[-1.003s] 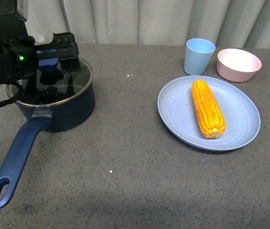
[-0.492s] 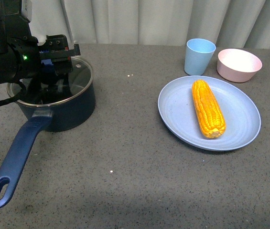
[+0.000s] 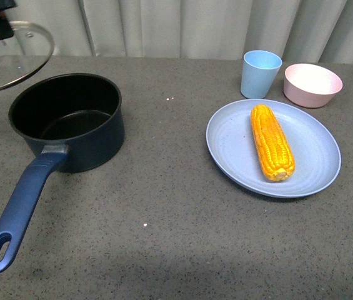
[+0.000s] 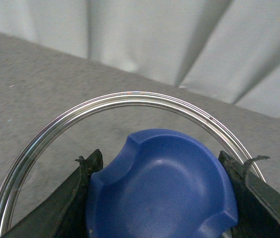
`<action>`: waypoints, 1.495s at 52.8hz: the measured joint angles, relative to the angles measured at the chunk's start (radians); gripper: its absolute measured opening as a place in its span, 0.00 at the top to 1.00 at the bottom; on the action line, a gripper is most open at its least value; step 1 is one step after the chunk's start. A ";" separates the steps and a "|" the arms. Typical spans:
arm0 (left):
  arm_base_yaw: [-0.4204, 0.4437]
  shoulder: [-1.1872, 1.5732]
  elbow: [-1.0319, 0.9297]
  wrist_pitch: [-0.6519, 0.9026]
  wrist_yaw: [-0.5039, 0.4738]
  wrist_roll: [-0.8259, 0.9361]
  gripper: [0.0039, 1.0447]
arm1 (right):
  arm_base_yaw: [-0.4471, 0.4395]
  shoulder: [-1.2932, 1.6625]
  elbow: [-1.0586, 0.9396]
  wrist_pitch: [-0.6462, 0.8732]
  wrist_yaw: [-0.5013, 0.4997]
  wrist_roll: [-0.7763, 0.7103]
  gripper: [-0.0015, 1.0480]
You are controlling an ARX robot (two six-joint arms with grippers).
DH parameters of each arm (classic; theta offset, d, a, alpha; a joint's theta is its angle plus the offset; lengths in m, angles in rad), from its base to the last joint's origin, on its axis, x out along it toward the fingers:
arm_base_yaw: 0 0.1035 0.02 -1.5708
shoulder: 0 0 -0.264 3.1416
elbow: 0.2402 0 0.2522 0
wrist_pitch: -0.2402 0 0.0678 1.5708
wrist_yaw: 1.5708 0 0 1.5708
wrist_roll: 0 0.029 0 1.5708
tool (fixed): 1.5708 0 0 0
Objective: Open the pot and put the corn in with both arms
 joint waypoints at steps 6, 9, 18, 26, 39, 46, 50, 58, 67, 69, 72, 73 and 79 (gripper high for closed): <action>0.087 0.080 0.004 0.045 -0.021 0.028 0.41 | 0.000 0.000 0.000 0.000 0.000 0.000 0.09; 0.116 0.121 0.016 0.062 -0.020 0.029 0.41 | 0.000 0.000 0.000 0.000 0.000 0.000 0.09; 0.136 0.223 0.050 0.106 -0.021 0.028 0.41 | 0.000 0.000 0.000 0.000 0.000 0.000 0.09; 0.136 0.290 0.052 0.166 -0.018 0.025 0.41 | 0.000 0.000 0.000 0.000 0.000 0.000 0.09; 0.136 0.355 0.080 0.129 -0.038 0.052 0.41 | 0.000 0.000 0.000 0.000 0.000 0.000 0.09; 0.136 0.362 0.090 0.096 -0.032 0.053 0.41 | 0.000 0.000 0.000 0.000 0.000 0.000 0.09; 0.136 0.362 0.095 0.090 -0.032 0.053 0.41 | 0.000 0.000 0.000 0.000 0.000 0.000 0.09; 0.136 0.359 0.099 0.073 -0.026 0.043 0.41 | 0.000 0.000 0.000 0.000 0.000 0.000 0.09; 0.136 0.341 0.095 0.065 -0.011 0.039 0.18 | 0.000 0.000 0.000 0.000 0.000 0.000 0.09; 0.136 0.331 0.093 0.062 -0.008 0.037 0.13 | 0.000 0.000 0.000 0.000 0.000 0.000 0.09; 0.137 0.313 0.088 0.053 -0.001 0.035 0.06 | 0.000 0.000 0.000 0.000 0.000 0.000 0.09; 0.137 0.302 0.085 0.047 0.002 0.038 0.04 | 0.000 0.000 0.000 0.000 0.000 0.000 0.09; 0.143 0.196 0.035 0.014 0.026 0.047 0.06 | 0.000 0.000 0.000 0.000 0.000 0.000 0.09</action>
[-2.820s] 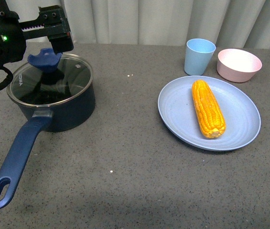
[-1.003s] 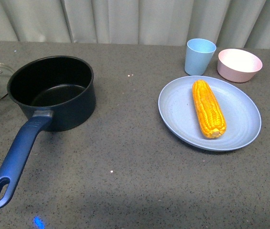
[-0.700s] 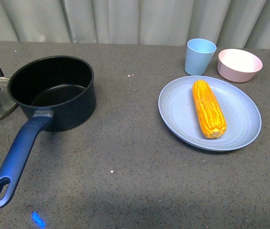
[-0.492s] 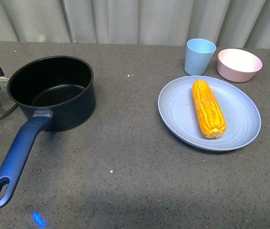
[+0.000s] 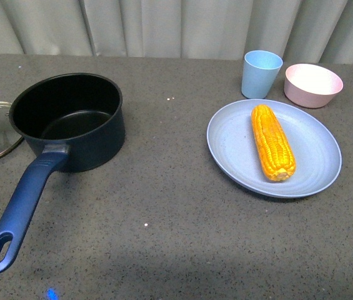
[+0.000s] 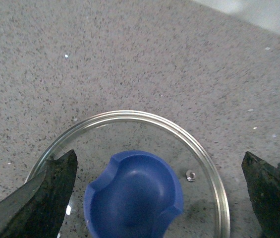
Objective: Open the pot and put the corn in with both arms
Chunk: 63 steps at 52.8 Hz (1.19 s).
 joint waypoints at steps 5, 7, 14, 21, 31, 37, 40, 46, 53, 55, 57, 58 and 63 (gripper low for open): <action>0.013 -0.133 -0.078 0.002 0.016 0.024 0.06 | 0.000 0.000 0.000 0.000 0.000 0.000 0.09; 0.020 -0.185 -0.111 0.007 0.029 0.023 0.06 | 0.000 0.000 0.000 0.000 0.000 0.000 0.09; 0.043 -0.338 -0.217 0.022 0.073 0.027 0.06 | 0.000 0.000 0.000 0.000 0.000 0.000 0.09; 0.073 -0.510 -0.326 -0.018 0.131 0.027 0.06 | 0.000 0.000 0.000 0.000 0.000 0.000 0.09; 0.064 -0.690 -0.563 0.296 0.338 0.111 0.29 | 0.000 0.000 0.000 0.000 0.000 0.000 0.09; 0.015 -0.829 -0.672 0.312 0.323 0.132 0.46 | 0.000 0.000 0.000 0.000 0.000 0.000 0.09; -0.002 -0.872 -0.707 0.307 0.301 0.136 0.55 | 0.000 0.000 0.000 0.000 0.000 0.000 0.09; -0.048 -0.938 -0.796 0.331 0.256 0.144 0.80 | 0.000 0.000 0.000 0.000 0.001 0.000 0.09; -0.088 -1.062 -0.871 0.264 0.207 0.147 0.96 | 0.000 0.000 0.000 0.000 0.000 0.000 0.09; -0.100 -1.104 -0.882 0.235 0.200 0.147 0.96 | 0.000 0.000 0.000 0.000 0.000 0.000 0.09; -0.110 -1.148 -0.893 0.204 0.195 0.147 0.96 | 0.000 0.000 0.000 0.000 0.000 0.000 0.09; -0.114 -1.165 -0.898 0.192 0.191 0.147 0.96 | 0.000 0.000 0.000 0.000 0.000 0.000 0.09; -0.132 -1.233 -0.913 0.140 0.171 0.147 0.96 | 0.000 0.000 0.000 0.000 0.000 0.000 0.09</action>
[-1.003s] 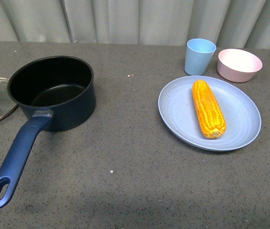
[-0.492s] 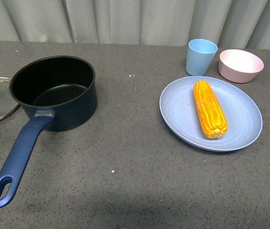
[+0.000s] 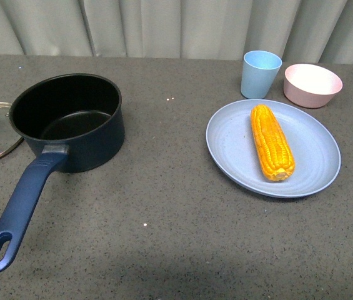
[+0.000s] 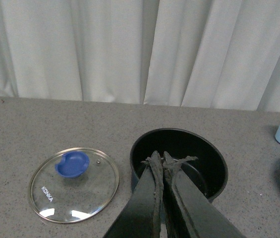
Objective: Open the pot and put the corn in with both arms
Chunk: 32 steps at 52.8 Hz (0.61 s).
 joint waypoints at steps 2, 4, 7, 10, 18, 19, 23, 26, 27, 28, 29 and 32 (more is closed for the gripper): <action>-0.033 -0.034 -0.006 -0.028 -0.053 0.000 0.96 | 0.000 0.000 0.000 0.000 0.000 0.000 0.09; -0.051 -0.060 -0.011 -0.049 -0.071 0.000 0.96 | 0.000 0.000 0.000 0.000 0.000 0.000 0.09; -0.071 -0.102 -0.018 -0.083 -0.075 0.000 0.96 | 0.000 0.000 0.000 0.000 0.000 0.000 0.09; -0.079 -0.143 -0.024 -0.116 -0.074 0.000 0.96 | 0.000 0.000 0.000 0.000 -0.001 0.000 0.09; -0.079 -0.248 -0.025 -0.208 -0.078 0.000 0.96 | 0.000 0.000 0.000 0.000 0.000 0.000 0.09; -0.079 -0.256 -0.025 -0.215 -0.078 0.000 0.96 | 0.000 0.000 0.000 0.000 0.000 0.000 0.09; -0.080 -0.320 -0.025 -0.272 -0.077 0.000 0.96 | 0.000 0.000 0.000 0.000 0.000 0.000 0.09; -0.080 -0.372 -0.026 -0.321 -0.078 0.000 0.96 | 0.000 0.000 0.000 0.000 0.000 0.000 0.09; -0.080 -0.385 -0.026 -0.333 -0.078 0.000 0.96 | 0.000 0.000 0.000 0.000 0.000 0.000 0.09; -0.080 -0.390 -0.026 -0.338 -0.078 0.000 0.96 | 0.000 0.000 0.000 0.000 0.000 0.000 0.09; -0.080 -0.403 -0.026 -0.350 -0.078 0.000 0.96 | 0.000 0.000 0.000 0.000 0.000 0.000 0.09; -0.080 -0.432 -0.026 -0.378 -0.078 0.000 0.96 | 0.000 0.000 0.000 0.000 0.000 0.000 0.09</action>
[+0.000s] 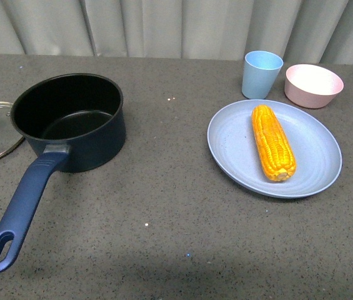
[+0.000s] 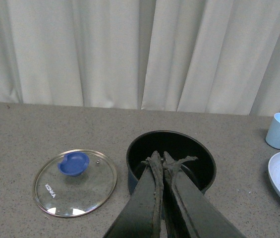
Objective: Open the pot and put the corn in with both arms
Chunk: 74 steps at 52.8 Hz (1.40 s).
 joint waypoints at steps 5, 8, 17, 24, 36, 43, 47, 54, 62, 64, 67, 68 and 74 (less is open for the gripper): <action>0.000 -0.047 0.000 -0.042 0.000 0.000 0.96 | 0.000 0.000 0.000 0.000 0.000 0.000 0.09; 0.000 -0.072 0.000 -0.066 0.000 0.000 0.96 | 0.000 0.000 0.000 0.000 0.000 0.000 0.09; 0.000 -0.142 0.000 -0.134 0.000 0.000 0.96 | 0.000 0.000 0.000 0.000 0.000 0.000 0.09; 0.000 -0.187 0.000 -0.179 0.000 0.000 0.96 | 0.000 0.000 0.000 0.000 0.000 0.000 0.09; 0.000 -0.254 0.000 -0.246 0.000 0.000 0.96 | 0.000 0.000 0.000 0.000 0.000 0.000 0.09; 0.000 -0.288 0.000 -0.279 0.000 0.000 0.96 | 0.000 0.000 0.000 0.000 0.000 0.000 0.09; 0.000 -0.305 0.000 -0.296 0.000 0.000 0.96 | 0.000 0.000 0.000 0.000 0.000 0.000 0.09; 0.000 -0.348 0.000 -0.341 0.000 0.000 0.96 | 0.000 0.000 0.000 0.000 0.000 0.000 0.09; 0.000 -0.487 0.000 -0.486 0.000 0.000 0.96 | 0.000 0.000 0.000 0.000 0.000 0.000 0.09; 0.000 -0.490 0.000 -0.488 0.000 0.000 0.96 | 0.000 0.000 0.000 0.000 0.000 0.000 0.09; 0.000 -0.491 0.000 -0.490 0.000 0.000 0.91 | 0.000 0.000 0.000 0.000 0.000 0.000 0.09; 0.000 -0.491 0.000 -0.490 0.000 0.000 0.87 | 0.000 0.000 0.000 0.000 0.000 0.000 0.09; 0.000 -0.491 0.000 -0.491 -0.002 0.000 0.70 | 0.101 0.119 0.019 0.045 0.360 -0.083 0.09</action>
